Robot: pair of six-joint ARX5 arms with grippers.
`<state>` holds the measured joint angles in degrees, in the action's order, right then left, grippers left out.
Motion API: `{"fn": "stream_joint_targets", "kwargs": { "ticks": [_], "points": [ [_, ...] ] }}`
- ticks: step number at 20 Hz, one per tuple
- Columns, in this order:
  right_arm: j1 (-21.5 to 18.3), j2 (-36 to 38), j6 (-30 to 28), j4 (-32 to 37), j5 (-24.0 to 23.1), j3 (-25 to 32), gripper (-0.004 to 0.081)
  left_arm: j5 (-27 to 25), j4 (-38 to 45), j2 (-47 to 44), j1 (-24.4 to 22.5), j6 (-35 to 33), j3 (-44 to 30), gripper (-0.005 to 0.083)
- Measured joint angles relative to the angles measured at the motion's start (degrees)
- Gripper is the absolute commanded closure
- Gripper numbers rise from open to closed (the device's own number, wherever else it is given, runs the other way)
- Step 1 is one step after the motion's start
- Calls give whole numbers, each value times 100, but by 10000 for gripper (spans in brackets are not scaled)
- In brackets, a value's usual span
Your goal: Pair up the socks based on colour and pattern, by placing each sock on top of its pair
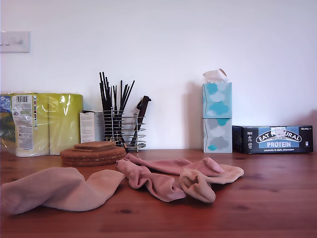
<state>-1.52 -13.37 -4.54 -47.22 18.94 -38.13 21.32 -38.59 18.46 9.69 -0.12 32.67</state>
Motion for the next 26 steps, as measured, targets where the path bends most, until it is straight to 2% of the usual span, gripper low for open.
{"fn": "stream_joint_targets", "kwargs": {
  "ticks": [10,13,15,18,21,26],
  "points": [
    [0,-4,0,94,0,0,783,74,118,2,0,-4,0,794],
    [0,-236,15,186,249,0,783,428,439,188,11,-94,4,794],
    [13,-815,22,275,492,-2,783,695,564,682,109,-157,11,794],
    [188,-1711,24,544,601,-2,783,925,702,1370,337,-160,11,794],
    [675,-2684,26,752,614,-151,783,1023,765,1864,614,-341,28,794],
    [1727,-4618,262,1493,472,-717,783,1056,984,2551,1102,-457,179,794]
  ]
}}
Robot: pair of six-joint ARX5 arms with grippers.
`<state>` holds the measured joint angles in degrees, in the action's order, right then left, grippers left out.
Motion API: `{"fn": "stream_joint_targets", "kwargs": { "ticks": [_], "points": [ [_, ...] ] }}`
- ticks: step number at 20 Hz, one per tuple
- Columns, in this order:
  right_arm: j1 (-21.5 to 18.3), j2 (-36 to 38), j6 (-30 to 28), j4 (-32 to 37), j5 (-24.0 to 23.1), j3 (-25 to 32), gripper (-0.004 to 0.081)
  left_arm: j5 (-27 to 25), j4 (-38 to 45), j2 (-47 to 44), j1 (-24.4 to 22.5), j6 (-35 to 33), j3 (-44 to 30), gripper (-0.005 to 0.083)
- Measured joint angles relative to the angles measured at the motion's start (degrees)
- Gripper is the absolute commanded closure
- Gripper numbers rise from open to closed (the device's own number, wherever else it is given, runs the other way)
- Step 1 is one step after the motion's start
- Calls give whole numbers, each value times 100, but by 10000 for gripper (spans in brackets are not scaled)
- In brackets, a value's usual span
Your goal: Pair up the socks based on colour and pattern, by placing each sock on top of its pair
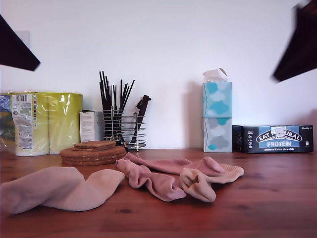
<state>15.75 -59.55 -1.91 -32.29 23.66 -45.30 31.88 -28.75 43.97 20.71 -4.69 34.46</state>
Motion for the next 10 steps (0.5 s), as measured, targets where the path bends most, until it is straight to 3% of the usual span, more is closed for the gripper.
{"fn": "stream_joint_targets", "kwargs": {
  "ticks": [4,10],
  "points": [
    [688,-1305,66,234,-354,-498,783,0,17,127,68,0,4,794],
    [1207,-2736,83,581,-634,-1027,783,-2,92,127,68,0,4,794]
  ]
}}
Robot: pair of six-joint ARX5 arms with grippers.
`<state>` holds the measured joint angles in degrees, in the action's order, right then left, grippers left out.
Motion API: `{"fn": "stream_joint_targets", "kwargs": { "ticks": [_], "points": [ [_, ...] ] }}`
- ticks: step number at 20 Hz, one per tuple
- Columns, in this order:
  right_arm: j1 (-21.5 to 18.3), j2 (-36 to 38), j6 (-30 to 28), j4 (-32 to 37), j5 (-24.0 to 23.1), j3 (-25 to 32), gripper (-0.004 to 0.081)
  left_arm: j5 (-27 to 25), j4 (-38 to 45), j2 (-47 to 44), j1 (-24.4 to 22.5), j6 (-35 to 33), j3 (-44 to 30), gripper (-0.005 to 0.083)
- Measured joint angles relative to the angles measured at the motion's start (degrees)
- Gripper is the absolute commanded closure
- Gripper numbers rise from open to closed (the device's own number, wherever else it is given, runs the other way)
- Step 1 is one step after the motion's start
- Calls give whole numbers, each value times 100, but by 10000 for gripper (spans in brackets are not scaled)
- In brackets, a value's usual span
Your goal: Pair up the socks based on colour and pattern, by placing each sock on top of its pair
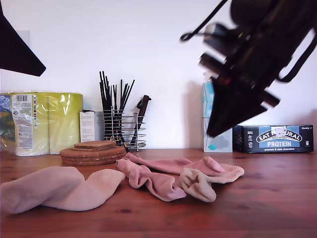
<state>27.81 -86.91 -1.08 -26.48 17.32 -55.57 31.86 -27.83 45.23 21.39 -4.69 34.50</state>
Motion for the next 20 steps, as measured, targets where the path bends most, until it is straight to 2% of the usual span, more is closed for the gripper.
{"fn": "stream_joint_targets", "kwargs": {
  "ticks": [4,13,15,20],
  "points": [
    [85,-492,0,601,-133,-37,783,-2,2,0,0,0,0,794],
    [188,-1449,107,1150,-155,-63,783,-92,2,0,0,0,0,794],
    [251,-1453,105,999,-146,-81,783,-101,4,0,0,0,0,794],
    [341,-1453,-352,-203,-118,-127,783,-111,7,0,0,0,0,794]
  ]
}}
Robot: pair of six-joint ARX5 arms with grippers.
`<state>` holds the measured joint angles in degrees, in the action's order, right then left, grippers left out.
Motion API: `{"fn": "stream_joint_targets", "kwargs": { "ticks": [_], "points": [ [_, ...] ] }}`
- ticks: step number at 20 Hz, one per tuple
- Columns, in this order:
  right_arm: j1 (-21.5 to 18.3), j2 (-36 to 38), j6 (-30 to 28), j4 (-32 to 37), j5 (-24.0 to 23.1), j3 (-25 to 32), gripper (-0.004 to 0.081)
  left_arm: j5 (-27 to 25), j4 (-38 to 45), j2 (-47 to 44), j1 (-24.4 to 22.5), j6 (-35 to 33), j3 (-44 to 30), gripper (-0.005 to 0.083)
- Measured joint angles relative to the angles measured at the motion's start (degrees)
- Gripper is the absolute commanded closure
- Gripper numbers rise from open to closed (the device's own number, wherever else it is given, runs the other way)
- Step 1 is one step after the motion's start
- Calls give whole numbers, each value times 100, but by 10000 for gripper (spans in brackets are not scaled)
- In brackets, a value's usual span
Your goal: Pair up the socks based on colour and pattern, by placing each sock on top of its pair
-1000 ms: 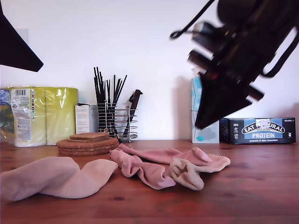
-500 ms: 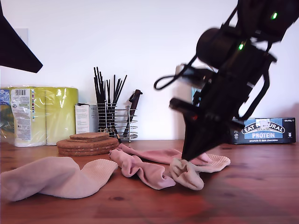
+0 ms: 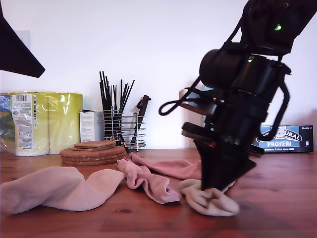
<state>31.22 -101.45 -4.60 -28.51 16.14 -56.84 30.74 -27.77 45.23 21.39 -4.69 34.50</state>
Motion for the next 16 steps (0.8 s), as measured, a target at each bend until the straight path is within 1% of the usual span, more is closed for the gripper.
{"fn": "stream_joint_targets", "kwargs": {
  "ticks": [3,5,6,9,12,16],
  "points": [
    [17,0,-170,-627,269,-52,783,-24,20,0,0,0,0,794],
    [118,0,-197,-1029,498,-52,783,-44,52,0,0,0,0,794],
    [219,0,-214,-1276,581,-52,783,-63,79,0,0,0,0,794],
    [590,0,-256,-1856,605,-48,783,-127,83,0,0,-2,0,794],
    [800,0,-258,-1991,601,-46,783,-127,83,0,0,-2,0,794],
    [817,31,-258,-2085,581,-46,783,-129,83,0,0,-2,0,794]
  ]
}}
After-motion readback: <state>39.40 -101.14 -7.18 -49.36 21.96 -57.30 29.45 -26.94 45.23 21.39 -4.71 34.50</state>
